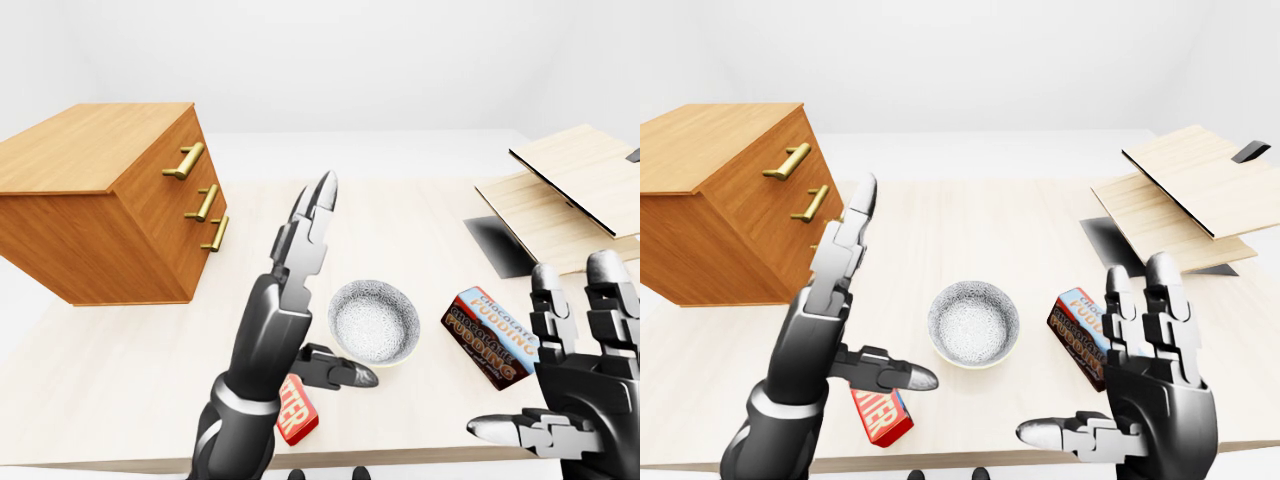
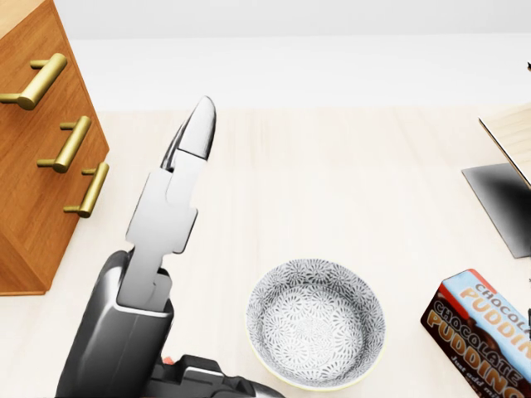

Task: Close the top drawer of the cabinet and put the bowl on top of it.

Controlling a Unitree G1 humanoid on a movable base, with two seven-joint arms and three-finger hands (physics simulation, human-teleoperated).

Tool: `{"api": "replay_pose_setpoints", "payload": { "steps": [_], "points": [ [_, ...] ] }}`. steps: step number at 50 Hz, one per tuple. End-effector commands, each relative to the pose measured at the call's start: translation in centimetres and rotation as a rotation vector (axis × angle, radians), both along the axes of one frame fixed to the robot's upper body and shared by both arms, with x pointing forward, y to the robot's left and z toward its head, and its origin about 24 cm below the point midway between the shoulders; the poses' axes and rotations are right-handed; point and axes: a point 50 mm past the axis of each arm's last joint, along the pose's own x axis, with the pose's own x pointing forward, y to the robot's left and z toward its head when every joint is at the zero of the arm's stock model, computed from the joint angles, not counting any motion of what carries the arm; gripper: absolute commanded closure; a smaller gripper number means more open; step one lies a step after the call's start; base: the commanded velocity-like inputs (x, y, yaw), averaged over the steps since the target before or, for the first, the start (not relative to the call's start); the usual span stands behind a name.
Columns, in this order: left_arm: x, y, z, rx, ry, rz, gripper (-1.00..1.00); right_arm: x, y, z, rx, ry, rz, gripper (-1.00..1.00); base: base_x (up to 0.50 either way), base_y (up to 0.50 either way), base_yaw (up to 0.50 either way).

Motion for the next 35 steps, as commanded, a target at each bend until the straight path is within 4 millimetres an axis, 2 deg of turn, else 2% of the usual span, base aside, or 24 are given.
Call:
{"api": "replay_pose_setpoints", "payload": {
  "steps": [1, 25, 35],
  "points": [
    [-0.9, -1.4, -0.3, 0.091, -0.008, -0.012, -1.0, -0.3, -0.3, 0.3, 0.003, -0.018, -0.014, -1.0, 0.0, 0.0, 0.0],
    [0.1, -3.6, -2.4, 0.261, 0.005, 0.105, -1.0, -0.4, -0.5, 0.4, 0.006, -0.02, -0.013, -1.0, 0.0, 0.0, 0.0],
    [0.3, -4.5, -4.3, 0.32, 0.05, 0.118, -1.0, -0.6, -0.8, 0.7, 0.015, -0.026, -0.021, -1.0, 0.0, 0.0, 0.0]
  ]
}}
